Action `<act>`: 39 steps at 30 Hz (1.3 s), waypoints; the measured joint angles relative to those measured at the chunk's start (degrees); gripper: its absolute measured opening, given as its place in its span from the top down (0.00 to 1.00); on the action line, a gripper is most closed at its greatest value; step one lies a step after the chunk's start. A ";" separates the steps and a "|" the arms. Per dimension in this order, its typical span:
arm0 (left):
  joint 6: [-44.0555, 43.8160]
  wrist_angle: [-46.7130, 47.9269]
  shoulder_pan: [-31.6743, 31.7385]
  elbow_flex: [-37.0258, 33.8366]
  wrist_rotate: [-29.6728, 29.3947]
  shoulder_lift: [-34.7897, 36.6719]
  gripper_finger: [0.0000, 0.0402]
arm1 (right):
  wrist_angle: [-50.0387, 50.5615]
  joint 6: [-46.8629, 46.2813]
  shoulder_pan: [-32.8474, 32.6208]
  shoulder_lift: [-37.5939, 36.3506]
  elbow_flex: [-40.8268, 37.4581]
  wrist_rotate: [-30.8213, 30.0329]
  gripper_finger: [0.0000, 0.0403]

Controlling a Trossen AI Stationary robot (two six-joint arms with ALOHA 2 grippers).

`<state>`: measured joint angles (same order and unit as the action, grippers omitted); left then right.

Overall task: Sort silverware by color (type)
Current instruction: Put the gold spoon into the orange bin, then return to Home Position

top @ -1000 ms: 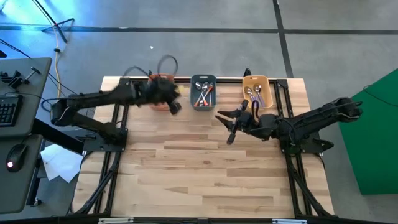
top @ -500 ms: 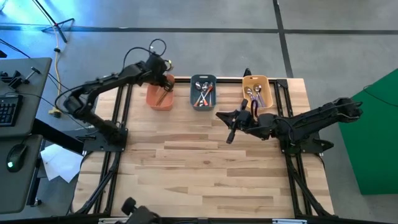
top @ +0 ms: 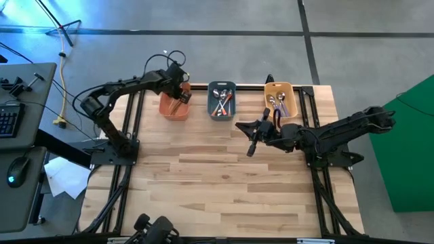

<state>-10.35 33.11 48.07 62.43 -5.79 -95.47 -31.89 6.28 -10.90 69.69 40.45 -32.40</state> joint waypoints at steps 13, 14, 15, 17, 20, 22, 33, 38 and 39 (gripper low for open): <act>-0.55 2.77 0.04 -1.24 -0.43 -0.36 0.98 | -0.01 -0.02 0.00 0.00 -0.02 0.01 1.00; -0.57 2.80 0.04 -1.75 -0.45 -0.36 0.98 | -0.03 -0.02 0.00 0.00 -0.02 0.01 1.00; -0.59 2.79 0.04 -2.08 -0.43 -0.39 0.98 | -0.03 -0.02 0.00 0.00 0.00 0.01 1.00; -0.61 2.04 0.04 -2.74 -0.43 -0.39 0.98 | -0.03 0.02 0.00 0.00 -0.01 0.01 1.00; -0.68 1.46 0.04 -3.80 -0.32 -0.39 0.98 | -0.03 0.04 0.00 0.00 0.00 0.01 1.00; -0.52 0.76 0.04 -4.65 0.22 -0.39 0.98 | -0.03 0.07 0.00 0.00 0.00 0.01 1.00; 0.01 -1.78 0.04 -5.90 0.90 -0.36 0.94 | -0.05 0.49 0.02 0.00 -0.01 0.01 1.00; 0.65 -1.76 -0.10 -5.90 0.77 -0.36 0.86 | 0.36 2.85 0.02 0.00 -0.01 0.03 1.00; 0.98 -1.74 -0.11 -5.90 0.77 -0.28 0.84 | 0.74 3.06 0.02 0.00 0.00 0.01 1.00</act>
<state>-9.37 31.37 47.97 56.53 -5.02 -95.75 -31.16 9.34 -10.87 69.69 40.45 -32.38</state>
